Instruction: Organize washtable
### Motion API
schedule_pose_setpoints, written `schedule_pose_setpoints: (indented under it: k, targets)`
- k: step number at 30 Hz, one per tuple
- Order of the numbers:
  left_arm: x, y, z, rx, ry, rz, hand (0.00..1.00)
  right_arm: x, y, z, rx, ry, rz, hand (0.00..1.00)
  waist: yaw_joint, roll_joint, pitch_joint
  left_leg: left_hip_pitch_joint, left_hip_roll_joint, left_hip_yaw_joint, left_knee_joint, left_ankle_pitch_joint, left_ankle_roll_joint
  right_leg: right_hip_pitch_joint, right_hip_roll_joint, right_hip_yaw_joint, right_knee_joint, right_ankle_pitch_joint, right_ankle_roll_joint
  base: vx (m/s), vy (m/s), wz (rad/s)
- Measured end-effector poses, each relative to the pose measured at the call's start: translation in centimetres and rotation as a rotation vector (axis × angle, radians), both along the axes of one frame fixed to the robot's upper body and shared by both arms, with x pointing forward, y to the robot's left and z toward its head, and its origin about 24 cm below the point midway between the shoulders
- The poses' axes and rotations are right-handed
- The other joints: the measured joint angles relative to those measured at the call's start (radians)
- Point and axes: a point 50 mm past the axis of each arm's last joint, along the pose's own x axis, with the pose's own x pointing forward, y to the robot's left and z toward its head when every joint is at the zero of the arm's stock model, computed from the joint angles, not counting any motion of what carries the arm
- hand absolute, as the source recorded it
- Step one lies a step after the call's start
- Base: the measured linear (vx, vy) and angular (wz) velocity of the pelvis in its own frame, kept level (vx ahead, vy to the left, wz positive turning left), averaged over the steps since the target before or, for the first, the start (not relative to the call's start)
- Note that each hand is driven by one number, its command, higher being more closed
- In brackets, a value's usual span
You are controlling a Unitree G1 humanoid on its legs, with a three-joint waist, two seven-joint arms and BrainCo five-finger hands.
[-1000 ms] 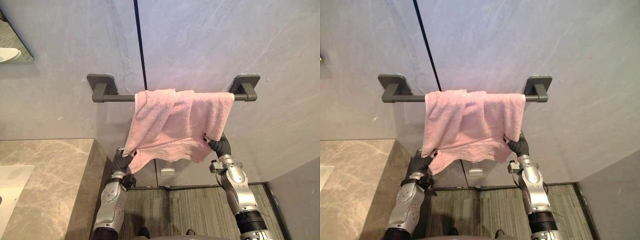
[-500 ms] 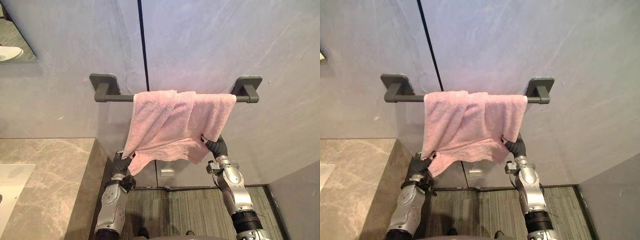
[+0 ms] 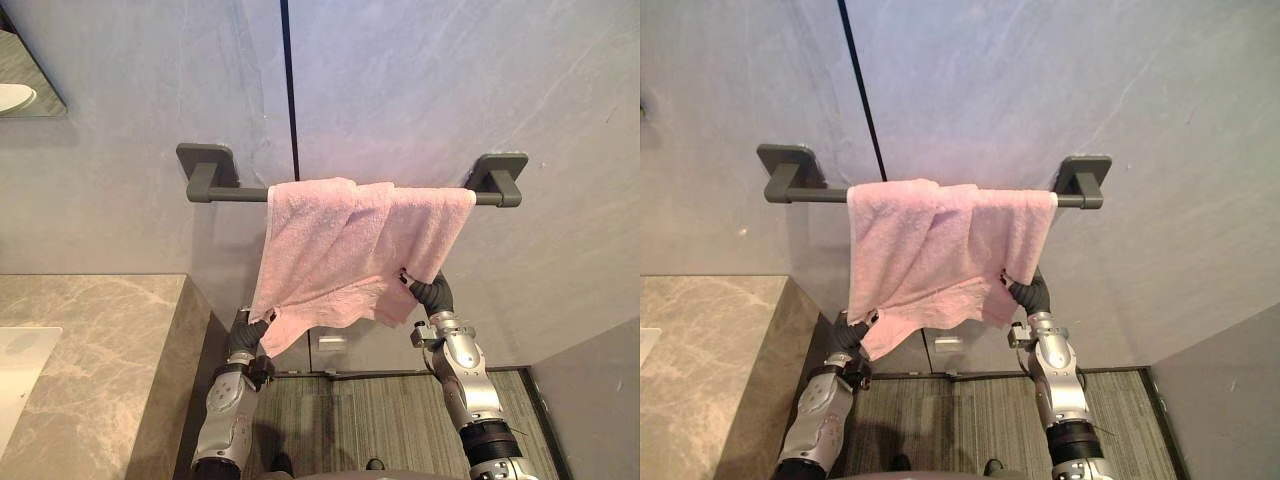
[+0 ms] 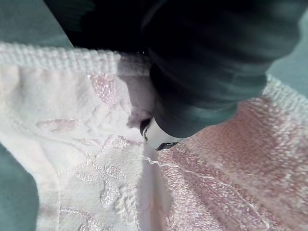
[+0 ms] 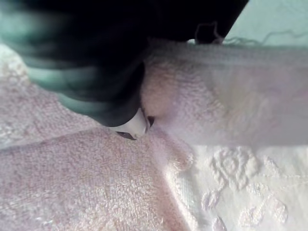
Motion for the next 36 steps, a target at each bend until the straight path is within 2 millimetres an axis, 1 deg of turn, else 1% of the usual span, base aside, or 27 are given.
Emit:
schedule_pose_setpoints:
  k: [6, 9, 15, 16, 20, 24, 31, 33, 36]
  targets:
    - [-0.4, 0.1, -0.3, 0.056, 0.021, -0.026, 0.0, -0.1, -0.9, -0.2, 0.003, 0.011, -0.039, 0.0, -0.001, 0.0, 0.0, 0.0, 0.0, 0.007, 0.0, -0.002, -0.002, 0.002, 0.0, 0.004, -0.012, 0.003, 0.0, 0.0, 0.0, -0.01]
    - [-0.6, 0.1, -0.4, 0.067, 0.027, -0.031, 0.0, -0.2, -1.0, -0.4, -0.005, 0.017, -0.049, 0.0, -0.001, 0.0, 0.001, 0.0, 0.0, 0.008, 0.0, -0.003, -0.003, 0.005, 0.001, 0.004, -0.019, 0.006, 0.0, 0.0, 0.0, 0.0]
    - [-0.5, 0.1, 0.3, 0.073, -0.004, -0.034, 0.0, -0.9, -1.3, -1.3, -0.007, 0.059, -0.069, 0.0, -0.002, 0.0, 0.002, -0.001, 0.0, 0.008, 0.005, -0.005, -0.004, 0.011, 0.001, 0.001, -0.031, 0.007, 0.0, 0.0, 0.0, 0.0]
    - [-0.5, 0.1, 0.4, 0.075, -0.01, -0.034, 0.0, -1.1, -1.4, -1.5, -0.008, 0.071, -0.071, 0.0, -0.002, 0.001, 0.002, -0.001, 0.0, 0.008, 0.005, -0.005, -0.004, 0.012, 0.002, 0.001, -0.031, 0.007, 0.0, 0.0, 0.0, 0.0]
    - [-0.7, 0.4, 0.4, 0.086, -0.009, -0.034, 0.0, -2.5, -1.8, -3.9, -0.011, 0.184, -0.084, 0.0, -0.003, 0.007, 0.01, -0.001, 0.0, 0.008, 0.006, -0.005, -0.004, 0.012, 0.002, 0.001, -0.032, 0.008, 0.0, 0.0, 0.0, 0.0]
    - [-1.3, 0.6, 0.0, 0.09, 0.014, -0.031, 0.0, -3.4, -1.9, -4.7, -0.003, 0.225, -0.093, 0.0, -0.012, 0.009, 0.011, -0.001, 0.0, 0.008, 0.006, -0.005, -0.004, 0.012, 0.002, 0.001, -0.032, 0.008, 0.0, -0.01, -0.002, 0.0]
    - [-3.0, 0.7, -2.0, 0.085, 0.119, -0.031, 0.0, -5.3, -2.2, -6.4, -0.035, 0.312, -0.159, 0.0, -0.021, 0.01, 0.012, -0.001, 0.001, 0.01, 0.006, -0.005, -0.004, 0.011, 0.003, 0.004, -0.032, 0.011, 0.0, -0.04, -0.008, -0.01]
    - [-3.2, 0.8, -2.1, 0.085, 0.127, -0.022, 0.0, -5.8, -2.9, -6.8, -0.055, 0.336, -0.208, 0.0, -0.02, 0.012, 0.013, -0.001, 0.001, 0.011, 0.006, -0.005, -0.004, 0.01, 0.003, 0.006, -0.032, 0.013, 0.0, -0.04, -0.005, -0.02]
    - [-3.6, 2.2, -1.9, 0.095, 0.128, 0.051, 0.0, -6.5, -4.4, -6.9, -0.056, 0.348, -0.297, 0.0, -0.021, 0.016, 0.015, -0.001, 0.001, 0.012, 0.006, -0.005, -0.004, 0.009, 0.003, 0.009, -0.032, 0.015, 0.0, -0.02, -0.003, -0.01]
